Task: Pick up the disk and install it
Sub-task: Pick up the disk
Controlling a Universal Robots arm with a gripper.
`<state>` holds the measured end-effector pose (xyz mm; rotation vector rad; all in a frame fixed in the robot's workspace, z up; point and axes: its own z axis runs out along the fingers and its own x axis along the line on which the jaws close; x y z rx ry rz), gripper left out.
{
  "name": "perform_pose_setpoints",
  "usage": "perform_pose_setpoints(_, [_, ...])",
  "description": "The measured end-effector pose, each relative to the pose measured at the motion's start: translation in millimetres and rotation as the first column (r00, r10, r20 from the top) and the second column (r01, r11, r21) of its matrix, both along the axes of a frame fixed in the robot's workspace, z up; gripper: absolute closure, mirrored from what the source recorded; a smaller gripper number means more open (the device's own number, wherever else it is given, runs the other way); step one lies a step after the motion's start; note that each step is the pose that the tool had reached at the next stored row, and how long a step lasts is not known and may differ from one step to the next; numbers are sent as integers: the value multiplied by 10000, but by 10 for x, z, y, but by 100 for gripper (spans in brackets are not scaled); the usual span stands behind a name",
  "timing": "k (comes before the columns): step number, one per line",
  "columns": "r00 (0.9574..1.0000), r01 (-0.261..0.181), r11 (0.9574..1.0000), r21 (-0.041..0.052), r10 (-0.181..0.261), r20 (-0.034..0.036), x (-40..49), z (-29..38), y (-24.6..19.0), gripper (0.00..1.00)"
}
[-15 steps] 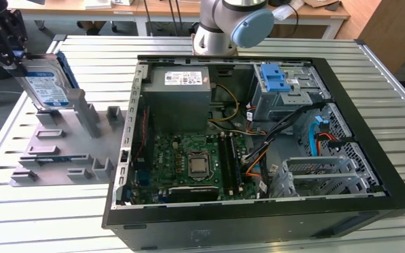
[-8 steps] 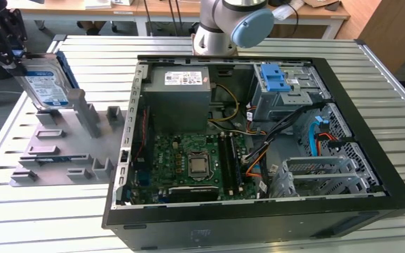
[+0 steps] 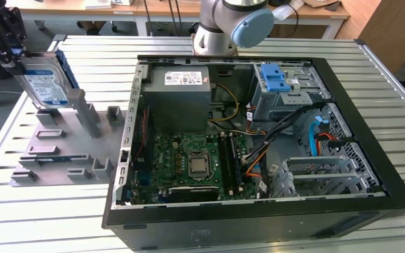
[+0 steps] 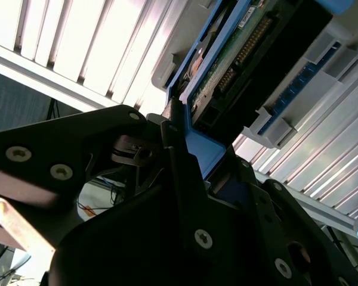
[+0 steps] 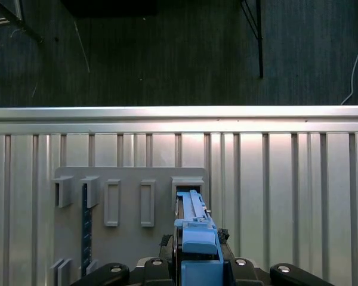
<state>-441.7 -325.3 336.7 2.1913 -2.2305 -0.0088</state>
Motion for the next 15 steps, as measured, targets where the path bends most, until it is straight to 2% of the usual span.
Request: perform_pose_setpoints(15, [10000, 0, 10000, 1, 0, 1, 0, 70, 0, 64])
